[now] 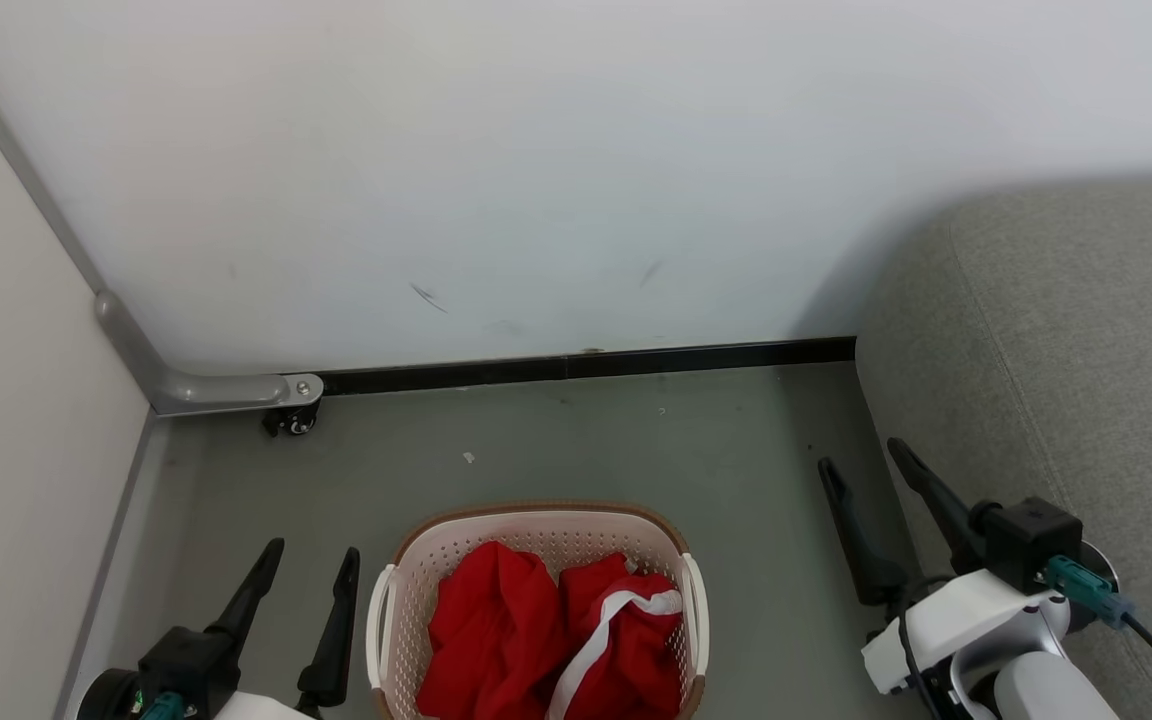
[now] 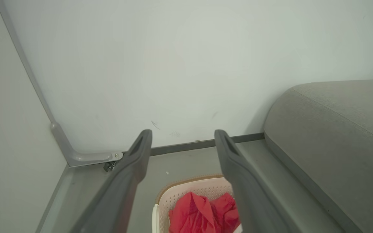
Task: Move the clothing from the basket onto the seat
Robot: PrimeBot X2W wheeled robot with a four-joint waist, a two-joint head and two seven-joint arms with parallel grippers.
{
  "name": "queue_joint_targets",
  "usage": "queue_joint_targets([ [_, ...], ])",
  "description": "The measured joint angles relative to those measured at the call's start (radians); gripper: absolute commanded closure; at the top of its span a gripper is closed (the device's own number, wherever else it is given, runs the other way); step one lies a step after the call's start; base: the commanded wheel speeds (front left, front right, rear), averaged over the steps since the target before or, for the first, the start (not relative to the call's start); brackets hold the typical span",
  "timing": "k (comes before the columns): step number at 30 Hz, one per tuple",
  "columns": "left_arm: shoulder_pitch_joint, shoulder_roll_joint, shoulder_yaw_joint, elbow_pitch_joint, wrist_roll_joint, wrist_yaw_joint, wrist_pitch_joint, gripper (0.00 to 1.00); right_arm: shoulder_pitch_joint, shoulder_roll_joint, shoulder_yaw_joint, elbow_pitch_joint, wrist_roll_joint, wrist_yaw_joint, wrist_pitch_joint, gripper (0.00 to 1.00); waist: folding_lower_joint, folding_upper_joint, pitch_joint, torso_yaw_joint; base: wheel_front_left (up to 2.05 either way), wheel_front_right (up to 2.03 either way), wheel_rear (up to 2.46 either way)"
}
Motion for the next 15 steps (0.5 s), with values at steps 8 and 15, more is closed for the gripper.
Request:
queue_joint_targets([
  [8, 0.0, -0.002, -0.036, 0.051, 0.0, -0.009, 0.0, 0.0, -0.013, 0.002, -0.012, -0.011, -0.012, 0.0, -0.001, 0.0, 0.0, 0.0, 0.02, -0.001, 0.0, 0.0, 0.0],
  [15, -0.005, -0.003, -0.067, 0.108, -0.006, -0.017, 0.0, 0.0, -0.026, 0.003, -0.023, -0.024, -0.02, 0.0, -0.001, 0.0, -0.0001, 0.0, 0.044, -0.002, 0.0, 0.0, 0.0],
])
